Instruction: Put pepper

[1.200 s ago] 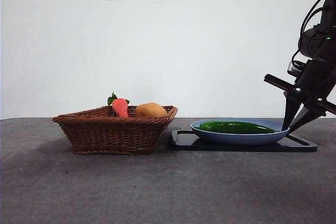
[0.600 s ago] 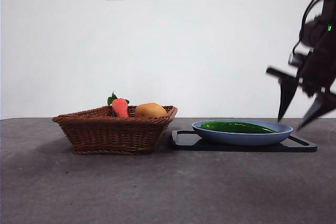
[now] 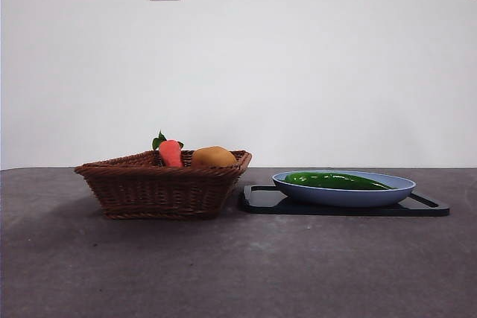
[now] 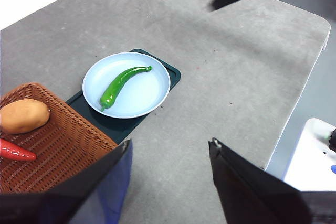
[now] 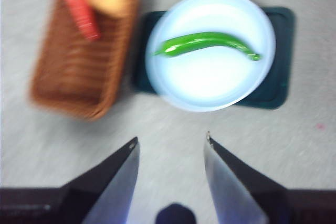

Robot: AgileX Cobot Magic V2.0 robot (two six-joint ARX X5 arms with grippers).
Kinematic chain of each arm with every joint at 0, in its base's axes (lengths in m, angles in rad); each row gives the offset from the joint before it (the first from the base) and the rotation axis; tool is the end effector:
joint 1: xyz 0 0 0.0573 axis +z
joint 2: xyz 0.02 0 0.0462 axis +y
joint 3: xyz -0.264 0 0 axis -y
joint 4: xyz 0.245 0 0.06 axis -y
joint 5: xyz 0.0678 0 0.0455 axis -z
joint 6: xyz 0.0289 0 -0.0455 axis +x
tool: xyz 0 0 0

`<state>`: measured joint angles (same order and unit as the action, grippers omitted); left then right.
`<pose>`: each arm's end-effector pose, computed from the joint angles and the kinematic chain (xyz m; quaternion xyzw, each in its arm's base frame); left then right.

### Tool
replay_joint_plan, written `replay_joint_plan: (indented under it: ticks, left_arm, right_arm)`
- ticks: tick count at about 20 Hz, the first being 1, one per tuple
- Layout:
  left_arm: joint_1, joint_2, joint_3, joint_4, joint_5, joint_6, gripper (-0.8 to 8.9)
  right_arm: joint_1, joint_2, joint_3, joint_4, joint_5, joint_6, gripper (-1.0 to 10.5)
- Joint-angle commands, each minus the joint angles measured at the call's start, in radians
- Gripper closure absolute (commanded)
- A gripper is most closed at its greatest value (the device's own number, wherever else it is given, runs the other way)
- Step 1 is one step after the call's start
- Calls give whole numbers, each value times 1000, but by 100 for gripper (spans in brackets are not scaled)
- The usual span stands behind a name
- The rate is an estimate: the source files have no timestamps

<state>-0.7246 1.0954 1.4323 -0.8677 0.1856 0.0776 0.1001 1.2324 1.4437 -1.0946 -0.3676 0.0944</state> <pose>0.1414 -0.1323 0.4271 0.1034 0.2362 -0.4337 0.8634 0.2173 0.0323 0.3893 0.0984 0.4330 0.1893 0.8758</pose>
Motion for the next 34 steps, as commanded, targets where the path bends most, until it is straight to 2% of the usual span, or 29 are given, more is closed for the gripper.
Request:
replay_joint_plan:
  ticks: [1,6,8,11,12,15,17,30,32,34]
  left_arm:
    - [-7,6,16,5,-1,-3,555]
    - [-7,6,16,-5,-1,-3,556]
    - [-7,6,16,-14,-1,-2,570]
    - [-7,6,16,-25,-1,-3,760]
    - [-7,6,16,-25,-1,-3,816]
    - [-7,6,16,-24,-1,-3,806]
    - [-7,6,16,-24,-1,-3,806]
    - [-7,6,16,-23,-1,0,806]
    - [20,2,16,4,-64,52,806]
    - [90,-15,13,103,-108,74,806]
  right_arm:
    - [35,-73,22,-46,0,-17,728]
    - [109,-196,22,-265,1,-58,772]
    - [120,-216,20,-279,1,-67,816]
    - [120,-223,20,-278,1,-109,944]
    - [120,-222,20,-278,1,-112,941]
    - [120,-222,20,-275,1,-109,941]
    - [119,-223,20,-275,0,-77,936]
    - [117,-223,20,-274,3,-77,936]
    - [117,-223,20,-274,3,-77,936]
    - [117,-223,20,-274,3,-77,936]
